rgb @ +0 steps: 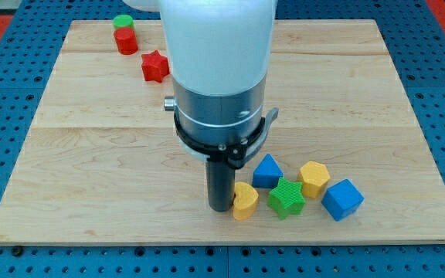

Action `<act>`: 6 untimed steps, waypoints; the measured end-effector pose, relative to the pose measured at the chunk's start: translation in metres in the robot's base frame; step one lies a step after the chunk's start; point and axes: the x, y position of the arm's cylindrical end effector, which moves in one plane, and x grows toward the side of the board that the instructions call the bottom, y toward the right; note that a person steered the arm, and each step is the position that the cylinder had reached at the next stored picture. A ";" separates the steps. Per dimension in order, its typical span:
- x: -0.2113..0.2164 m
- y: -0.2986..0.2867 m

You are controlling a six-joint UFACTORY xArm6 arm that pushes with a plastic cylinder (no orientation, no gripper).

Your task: Push the red star into the yellow hexagon

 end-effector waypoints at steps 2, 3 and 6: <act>-0.043 -0.129; -0.126 -0.138; -0.236 -0.087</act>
